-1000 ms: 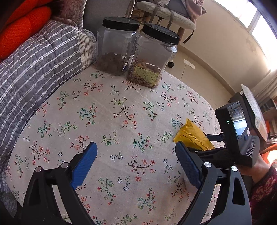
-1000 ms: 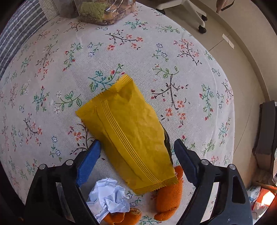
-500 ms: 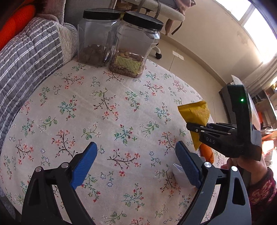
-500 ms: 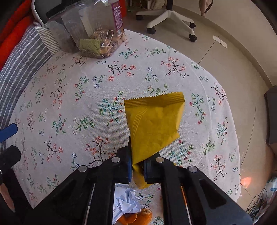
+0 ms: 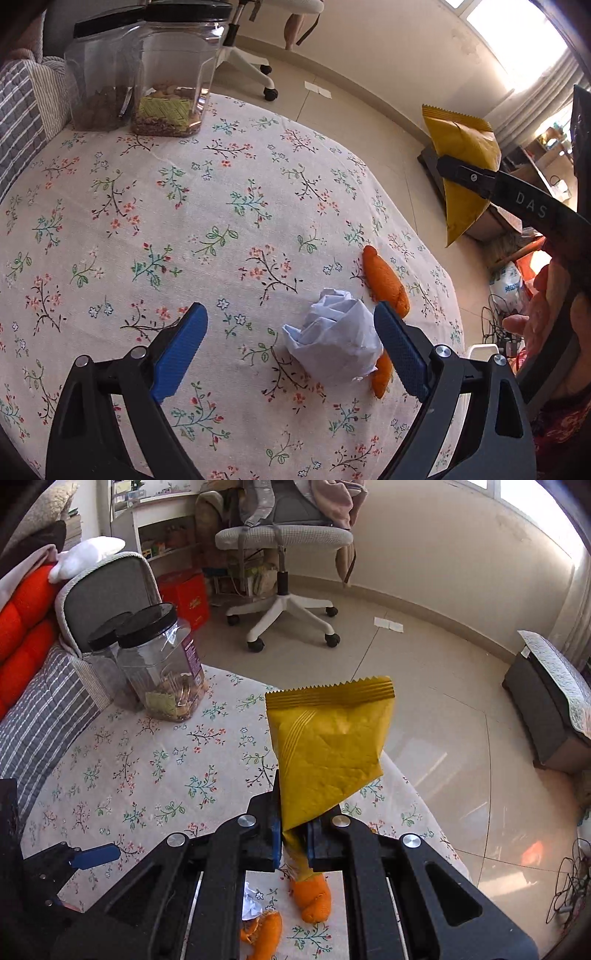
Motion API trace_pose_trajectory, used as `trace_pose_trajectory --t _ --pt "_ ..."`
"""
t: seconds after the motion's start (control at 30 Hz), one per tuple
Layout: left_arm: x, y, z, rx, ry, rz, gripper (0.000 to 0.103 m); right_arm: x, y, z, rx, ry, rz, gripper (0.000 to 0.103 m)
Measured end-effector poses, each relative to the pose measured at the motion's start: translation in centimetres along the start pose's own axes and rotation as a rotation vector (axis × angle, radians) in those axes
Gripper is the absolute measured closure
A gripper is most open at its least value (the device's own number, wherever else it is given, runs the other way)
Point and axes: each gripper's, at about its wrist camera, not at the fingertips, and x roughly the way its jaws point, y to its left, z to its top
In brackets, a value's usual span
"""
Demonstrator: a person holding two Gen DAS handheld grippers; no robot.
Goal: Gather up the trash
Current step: 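Grasp the yellow packet with the right tool while the left tool grasps the white tissue, then lift the packet and tissue and carry both over the white bin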
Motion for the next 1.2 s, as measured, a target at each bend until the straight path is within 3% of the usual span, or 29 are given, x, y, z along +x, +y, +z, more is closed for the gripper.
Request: trace_pose_trajectory --t 0.07,0.17,0.43,0.5,0.53,0.97,1.2 --pt "0.7 -1.1 -0.3 0.031 0.016 -0.018 0.014 -1.0 -0.9 -0.9 0.02 -0.012 -0.019 0.094" --pt "1.7 -2.4 -0.8 0.085 0.03 0.013 0.014 -1.9 -2.0 -2.4 0.054 -0.019 -0.038 0.094" --pt "3.7 -3.1 -1.5 0.118 0.093 0.0 0.016 -3.4 -3.9 -6.3 0.147 -0.01 -0.041 0.094" --pt "4.1 -3.1 -1.7 0.129 0.114 0.012 0.034 -3.7 -4.1 -7.1 0.16 -0.005 -0.044 0.094" --pt "4.2 -3.0 -1.7 0.123 0.12 0.018 0.037 -3.8 -4.2 -7.4 0.167 -0.003 -0.044 0.094" --pt "0.4 -0.5 -0.5 0.012 -0.024 0.102 0.043 -6.7 -5.1 -11.6 0.233 -0.028 -0.044 0.094" --pt "-3.5 -2.0 -0.2 0.086 -0.217 0.233 0.042 -9.4 -5.7 -12.7 0.26 -0.104 -0.112 0.094"
